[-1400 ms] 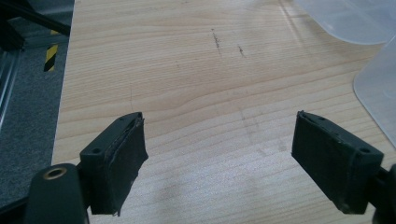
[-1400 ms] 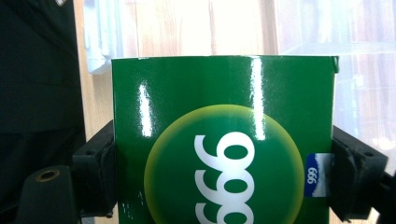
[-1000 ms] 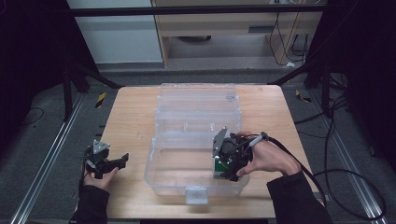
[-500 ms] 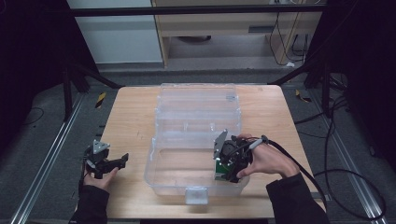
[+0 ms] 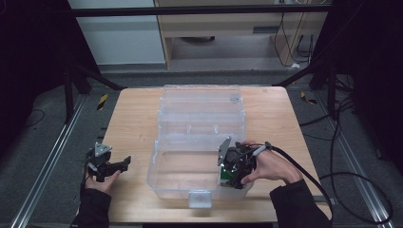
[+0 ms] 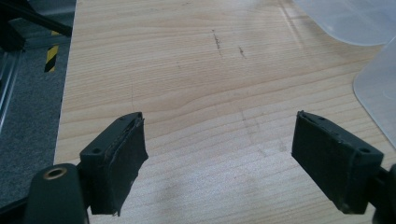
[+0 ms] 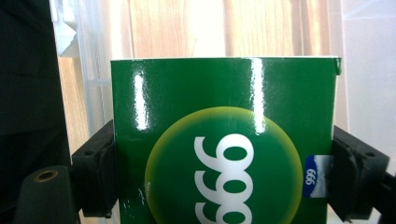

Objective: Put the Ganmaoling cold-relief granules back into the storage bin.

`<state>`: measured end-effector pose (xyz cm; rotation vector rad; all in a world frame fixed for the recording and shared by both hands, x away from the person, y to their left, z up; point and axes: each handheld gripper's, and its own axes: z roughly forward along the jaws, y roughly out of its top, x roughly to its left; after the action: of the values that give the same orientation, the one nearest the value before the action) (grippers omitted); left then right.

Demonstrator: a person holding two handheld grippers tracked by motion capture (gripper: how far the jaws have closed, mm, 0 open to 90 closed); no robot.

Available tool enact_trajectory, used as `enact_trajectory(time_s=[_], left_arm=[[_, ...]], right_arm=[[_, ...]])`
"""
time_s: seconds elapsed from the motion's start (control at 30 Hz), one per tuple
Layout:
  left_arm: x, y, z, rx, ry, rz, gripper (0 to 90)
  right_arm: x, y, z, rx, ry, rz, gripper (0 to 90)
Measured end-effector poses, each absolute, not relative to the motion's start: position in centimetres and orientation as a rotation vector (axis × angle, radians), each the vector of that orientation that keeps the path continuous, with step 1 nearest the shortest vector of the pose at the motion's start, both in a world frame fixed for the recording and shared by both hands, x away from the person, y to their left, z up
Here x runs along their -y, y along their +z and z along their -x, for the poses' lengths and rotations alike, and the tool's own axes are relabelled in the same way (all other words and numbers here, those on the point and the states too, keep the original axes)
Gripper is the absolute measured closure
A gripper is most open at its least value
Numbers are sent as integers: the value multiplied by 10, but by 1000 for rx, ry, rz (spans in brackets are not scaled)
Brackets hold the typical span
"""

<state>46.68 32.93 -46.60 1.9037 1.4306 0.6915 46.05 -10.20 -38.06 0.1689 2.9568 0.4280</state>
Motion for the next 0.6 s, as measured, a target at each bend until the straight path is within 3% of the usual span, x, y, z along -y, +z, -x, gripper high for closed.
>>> enact_trajectory(time_s=[0.6], left_arm=[[-330, -466, -467, -1432, 689, -1902, 171]], right_arm=[[102, -396, -464, -2980, 391, -191, 135]])
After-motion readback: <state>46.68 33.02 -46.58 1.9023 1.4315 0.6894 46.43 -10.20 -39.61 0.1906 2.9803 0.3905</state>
